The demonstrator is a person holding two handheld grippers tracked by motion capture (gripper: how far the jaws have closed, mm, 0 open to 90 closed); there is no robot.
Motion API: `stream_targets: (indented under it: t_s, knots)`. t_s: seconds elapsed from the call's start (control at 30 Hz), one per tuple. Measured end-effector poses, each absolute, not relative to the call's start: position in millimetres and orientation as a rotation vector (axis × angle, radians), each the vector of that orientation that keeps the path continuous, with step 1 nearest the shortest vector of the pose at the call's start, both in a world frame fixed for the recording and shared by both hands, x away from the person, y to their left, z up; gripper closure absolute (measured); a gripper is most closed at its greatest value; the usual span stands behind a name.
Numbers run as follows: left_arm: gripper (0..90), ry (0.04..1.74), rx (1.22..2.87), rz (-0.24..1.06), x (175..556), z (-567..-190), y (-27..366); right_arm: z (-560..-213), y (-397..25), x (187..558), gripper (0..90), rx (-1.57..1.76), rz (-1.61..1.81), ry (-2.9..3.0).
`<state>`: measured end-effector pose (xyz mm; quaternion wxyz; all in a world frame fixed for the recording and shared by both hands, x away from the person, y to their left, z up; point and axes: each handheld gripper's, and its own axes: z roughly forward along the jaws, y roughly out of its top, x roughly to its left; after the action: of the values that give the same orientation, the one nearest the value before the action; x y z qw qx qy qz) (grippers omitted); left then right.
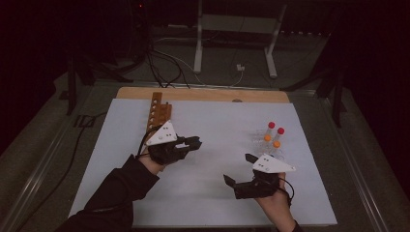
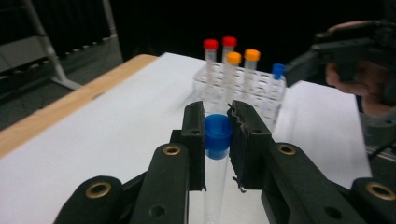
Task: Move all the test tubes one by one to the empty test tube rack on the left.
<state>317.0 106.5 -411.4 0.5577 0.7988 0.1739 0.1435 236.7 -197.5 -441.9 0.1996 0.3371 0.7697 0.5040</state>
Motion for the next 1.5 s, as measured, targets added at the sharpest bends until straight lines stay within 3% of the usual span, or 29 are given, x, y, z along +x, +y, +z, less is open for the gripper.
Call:
stream_targets:
  t_s: [0.47,1.5]
  knots:
    - [77.9,0.531,1.858,0.459,359,-385,145,-441,-197,235,0.0,0.906,1.443,2.154]
    - [77.9,0.805,1.741,0.651,459,-371,195,-443,-198,233,0.0,0.902,1.451,2.152]
